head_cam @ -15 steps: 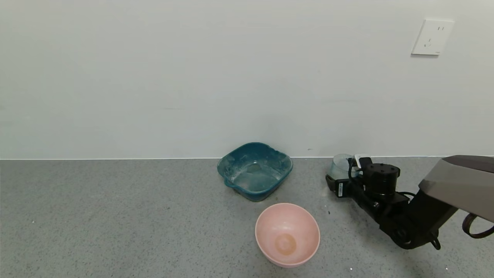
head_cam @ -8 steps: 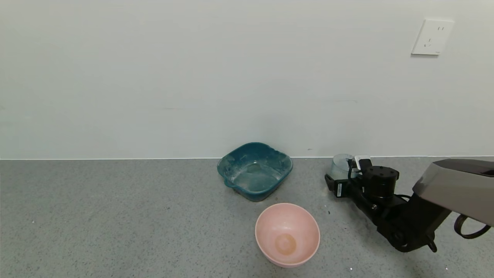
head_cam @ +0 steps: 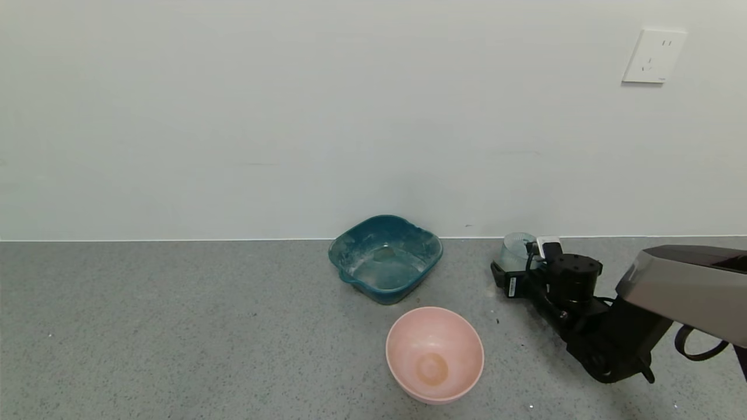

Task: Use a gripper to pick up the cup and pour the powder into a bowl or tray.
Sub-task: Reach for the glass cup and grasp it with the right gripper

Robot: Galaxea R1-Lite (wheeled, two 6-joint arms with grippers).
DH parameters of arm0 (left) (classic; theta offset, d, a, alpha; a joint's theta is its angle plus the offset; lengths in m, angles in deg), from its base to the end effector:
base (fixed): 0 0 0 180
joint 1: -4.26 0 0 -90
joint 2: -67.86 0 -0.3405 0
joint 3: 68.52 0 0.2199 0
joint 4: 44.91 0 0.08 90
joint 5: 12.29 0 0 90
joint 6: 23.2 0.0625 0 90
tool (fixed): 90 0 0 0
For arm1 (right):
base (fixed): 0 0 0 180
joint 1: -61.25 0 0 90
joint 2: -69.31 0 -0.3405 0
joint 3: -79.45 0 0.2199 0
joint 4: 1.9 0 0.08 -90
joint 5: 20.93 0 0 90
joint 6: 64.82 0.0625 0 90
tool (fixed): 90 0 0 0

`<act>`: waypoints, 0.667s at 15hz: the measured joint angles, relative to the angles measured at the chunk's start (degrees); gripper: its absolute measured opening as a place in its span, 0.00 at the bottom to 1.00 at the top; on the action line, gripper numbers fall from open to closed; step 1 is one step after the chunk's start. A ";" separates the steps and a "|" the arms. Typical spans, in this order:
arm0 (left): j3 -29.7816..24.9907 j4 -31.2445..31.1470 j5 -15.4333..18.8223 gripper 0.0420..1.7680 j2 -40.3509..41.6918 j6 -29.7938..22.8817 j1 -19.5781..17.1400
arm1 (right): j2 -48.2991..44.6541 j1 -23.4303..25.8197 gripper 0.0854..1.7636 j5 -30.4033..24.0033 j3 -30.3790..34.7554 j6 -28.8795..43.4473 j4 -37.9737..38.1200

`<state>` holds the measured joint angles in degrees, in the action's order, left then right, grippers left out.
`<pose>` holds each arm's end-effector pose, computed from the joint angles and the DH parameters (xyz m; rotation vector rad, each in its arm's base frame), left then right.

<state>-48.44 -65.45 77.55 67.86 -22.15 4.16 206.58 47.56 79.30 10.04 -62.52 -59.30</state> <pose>0.0085 0.0002 0.0744 0.0183 0.0081 0.0045 0.4614 0.1010 0.0017 0.0022 0.1798 0.0566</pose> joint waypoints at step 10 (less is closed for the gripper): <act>0.00 0.00 0.00 1.00 0.00 -0.01 0.02 | 1.79 0.46 0.97 0.00 -1.22 0.06 -0.79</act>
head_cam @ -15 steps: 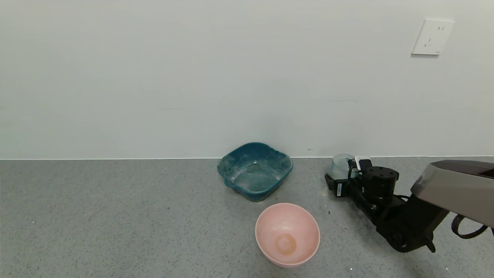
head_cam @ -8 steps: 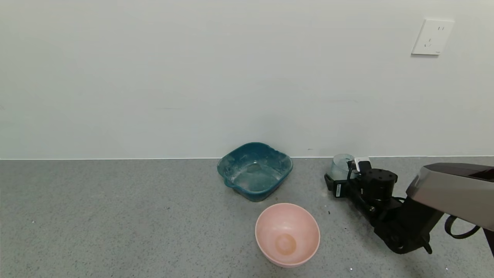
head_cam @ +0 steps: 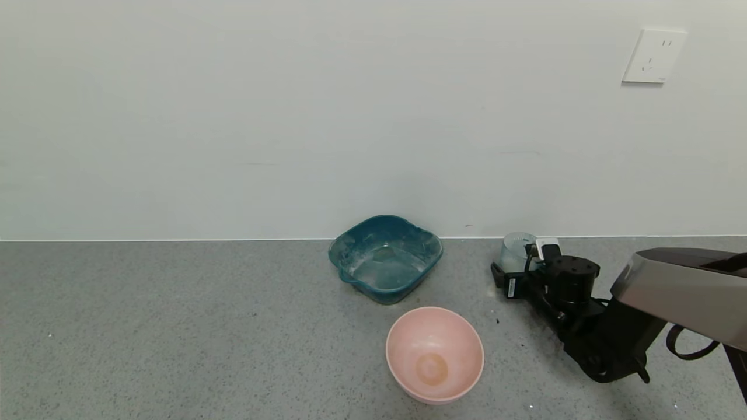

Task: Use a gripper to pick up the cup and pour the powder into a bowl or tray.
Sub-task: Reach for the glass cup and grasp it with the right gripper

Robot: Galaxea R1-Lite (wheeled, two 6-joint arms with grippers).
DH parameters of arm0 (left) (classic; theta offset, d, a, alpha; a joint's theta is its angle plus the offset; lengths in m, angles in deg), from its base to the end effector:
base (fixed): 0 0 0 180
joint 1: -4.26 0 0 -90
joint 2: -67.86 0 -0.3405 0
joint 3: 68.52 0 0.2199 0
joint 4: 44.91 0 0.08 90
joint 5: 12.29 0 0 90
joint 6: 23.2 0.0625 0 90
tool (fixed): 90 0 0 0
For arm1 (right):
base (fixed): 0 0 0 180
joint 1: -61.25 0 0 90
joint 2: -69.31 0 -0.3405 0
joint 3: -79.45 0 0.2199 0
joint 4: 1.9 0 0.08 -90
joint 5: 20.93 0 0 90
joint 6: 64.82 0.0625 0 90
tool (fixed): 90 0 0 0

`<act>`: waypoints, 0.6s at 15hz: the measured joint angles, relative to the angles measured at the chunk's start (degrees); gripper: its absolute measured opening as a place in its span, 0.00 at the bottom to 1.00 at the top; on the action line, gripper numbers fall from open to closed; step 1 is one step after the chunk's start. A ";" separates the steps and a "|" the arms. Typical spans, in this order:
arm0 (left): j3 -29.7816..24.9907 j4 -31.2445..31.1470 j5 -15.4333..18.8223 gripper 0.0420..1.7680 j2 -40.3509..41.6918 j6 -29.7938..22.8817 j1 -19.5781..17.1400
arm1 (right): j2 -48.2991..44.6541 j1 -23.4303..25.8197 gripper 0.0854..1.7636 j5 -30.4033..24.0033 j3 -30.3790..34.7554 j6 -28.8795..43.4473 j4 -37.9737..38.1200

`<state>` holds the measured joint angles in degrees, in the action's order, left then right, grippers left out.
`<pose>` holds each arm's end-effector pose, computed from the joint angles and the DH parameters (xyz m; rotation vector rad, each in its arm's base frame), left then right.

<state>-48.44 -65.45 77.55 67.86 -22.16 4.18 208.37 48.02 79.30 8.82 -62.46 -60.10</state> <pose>0.0085 0.0002 0.0744 0.0182 0.0081 0.0041 0.4672 0.0984 -0.0065 0.0048 0.1759 0.0486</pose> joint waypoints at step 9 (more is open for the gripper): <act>0.00 -0.02 0.00 1.00 0.00 0.01 0.00 | 0.33 -0.05 0.75 0.00 -0.11 -0.09 -0.96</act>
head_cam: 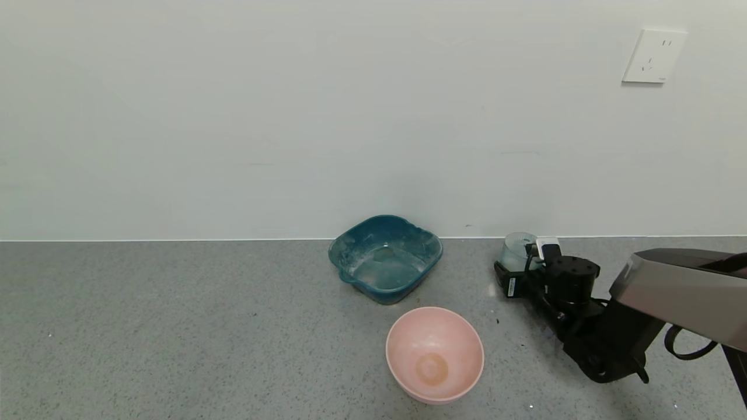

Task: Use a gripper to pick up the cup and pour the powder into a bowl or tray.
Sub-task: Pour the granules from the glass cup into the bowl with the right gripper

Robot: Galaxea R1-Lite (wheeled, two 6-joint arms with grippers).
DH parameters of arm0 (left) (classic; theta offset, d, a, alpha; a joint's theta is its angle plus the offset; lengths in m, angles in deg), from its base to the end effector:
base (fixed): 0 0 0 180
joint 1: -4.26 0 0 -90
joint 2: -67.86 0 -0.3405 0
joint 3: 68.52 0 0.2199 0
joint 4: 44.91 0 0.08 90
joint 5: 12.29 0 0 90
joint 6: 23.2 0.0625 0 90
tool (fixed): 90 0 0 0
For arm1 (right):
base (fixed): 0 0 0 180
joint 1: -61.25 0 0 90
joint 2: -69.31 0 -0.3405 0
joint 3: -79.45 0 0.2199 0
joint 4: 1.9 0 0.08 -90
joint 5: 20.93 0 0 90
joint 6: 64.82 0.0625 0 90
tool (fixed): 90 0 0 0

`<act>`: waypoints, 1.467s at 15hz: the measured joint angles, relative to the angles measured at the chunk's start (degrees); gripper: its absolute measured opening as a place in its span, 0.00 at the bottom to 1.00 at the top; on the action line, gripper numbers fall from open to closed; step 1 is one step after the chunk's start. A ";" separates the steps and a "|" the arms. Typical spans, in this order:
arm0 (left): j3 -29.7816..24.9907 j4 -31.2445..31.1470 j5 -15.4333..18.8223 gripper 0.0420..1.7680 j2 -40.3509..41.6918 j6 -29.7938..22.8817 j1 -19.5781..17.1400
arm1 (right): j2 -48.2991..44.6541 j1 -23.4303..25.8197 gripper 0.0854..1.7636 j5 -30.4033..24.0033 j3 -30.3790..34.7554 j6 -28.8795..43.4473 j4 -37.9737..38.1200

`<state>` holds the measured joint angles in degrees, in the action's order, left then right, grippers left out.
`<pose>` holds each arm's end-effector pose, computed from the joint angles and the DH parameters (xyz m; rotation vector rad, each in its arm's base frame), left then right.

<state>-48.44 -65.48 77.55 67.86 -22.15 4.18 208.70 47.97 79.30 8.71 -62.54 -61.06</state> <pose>0.0085 0.0002 0.0743 0.0183 0.0086 0.0041 0.4679 0.0990 -0.0065 0.0059 0.1632 0.0499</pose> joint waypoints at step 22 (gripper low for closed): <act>0.00 0.02 0.00 1.00 0.00 -0.01 0.02 | -7.33 -0.48 0.75 -0.12 1.79 -3.60 4.82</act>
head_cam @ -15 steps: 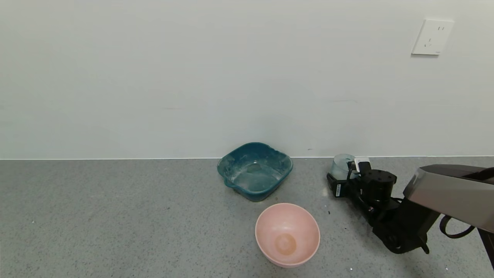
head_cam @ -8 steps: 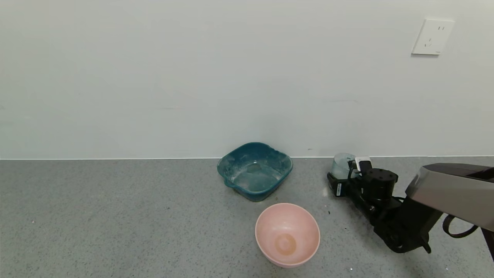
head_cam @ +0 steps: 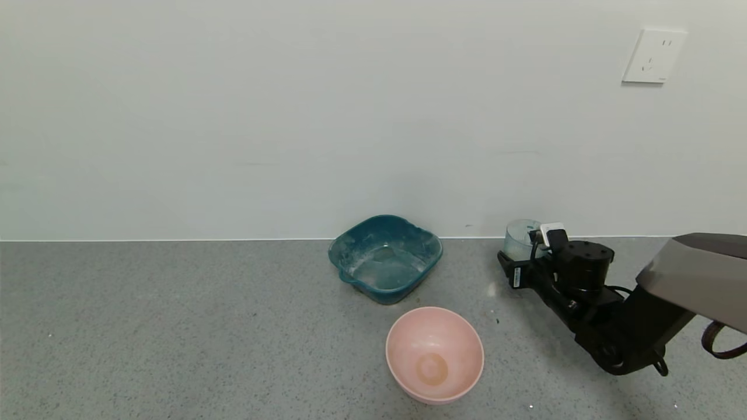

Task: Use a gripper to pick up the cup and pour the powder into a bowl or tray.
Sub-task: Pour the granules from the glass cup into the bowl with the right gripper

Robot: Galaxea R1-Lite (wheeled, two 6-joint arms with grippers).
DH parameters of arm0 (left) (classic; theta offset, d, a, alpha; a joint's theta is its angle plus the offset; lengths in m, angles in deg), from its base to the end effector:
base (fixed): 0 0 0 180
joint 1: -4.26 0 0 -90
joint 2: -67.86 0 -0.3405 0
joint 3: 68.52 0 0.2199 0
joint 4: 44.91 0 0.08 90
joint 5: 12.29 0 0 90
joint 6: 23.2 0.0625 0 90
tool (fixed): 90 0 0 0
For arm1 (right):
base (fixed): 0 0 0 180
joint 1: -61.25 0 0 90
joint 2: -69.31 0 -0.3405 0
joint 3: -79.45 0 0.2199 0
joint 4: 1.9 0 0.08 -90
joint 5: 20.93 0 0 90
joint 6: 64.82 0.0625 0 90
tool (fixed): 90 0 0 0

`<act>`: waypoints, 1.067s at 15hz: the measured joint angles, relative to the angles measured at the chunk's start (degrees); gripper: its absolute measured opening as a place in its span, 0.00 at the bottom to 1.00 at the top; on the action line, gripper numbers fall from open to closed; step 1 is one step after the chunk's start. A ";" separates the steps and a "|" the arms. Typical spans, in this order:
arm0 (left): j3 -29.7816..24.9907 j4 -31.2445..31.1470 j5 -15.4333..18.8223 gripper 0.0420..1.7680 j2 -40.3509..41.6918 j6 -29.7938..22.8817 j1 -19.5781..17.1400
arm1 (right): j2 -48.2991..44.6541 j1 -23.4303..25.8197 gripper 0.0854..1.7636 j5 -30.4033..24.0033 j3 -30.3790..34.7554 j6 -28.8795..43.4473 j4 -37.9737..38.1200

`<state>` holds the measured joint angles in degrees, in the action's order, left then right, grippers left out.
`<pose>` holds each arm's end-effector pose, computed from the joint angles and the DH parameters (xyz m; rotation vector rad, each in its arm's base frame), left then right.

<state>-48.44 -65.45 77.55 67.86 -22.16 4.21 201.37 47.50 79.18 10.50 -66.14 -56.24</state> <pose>0.0085 0.0002 0.0744 0.0182 0.0081 0.0036 0.4566 0.1004 0.0351 -0.0546 0.1491 0.0651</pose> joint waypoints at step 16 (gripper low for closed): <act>0.00 0.02 0.00 1.00 0.00 0.01 -0.05 | -16.90 -9.01 0.75 -0.40 5.91 -30.76 15.25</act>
<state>-48.44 -65.43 77.55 67.86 -22.15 4.16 184.48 38.49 78.77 16.41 -96.89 -40.99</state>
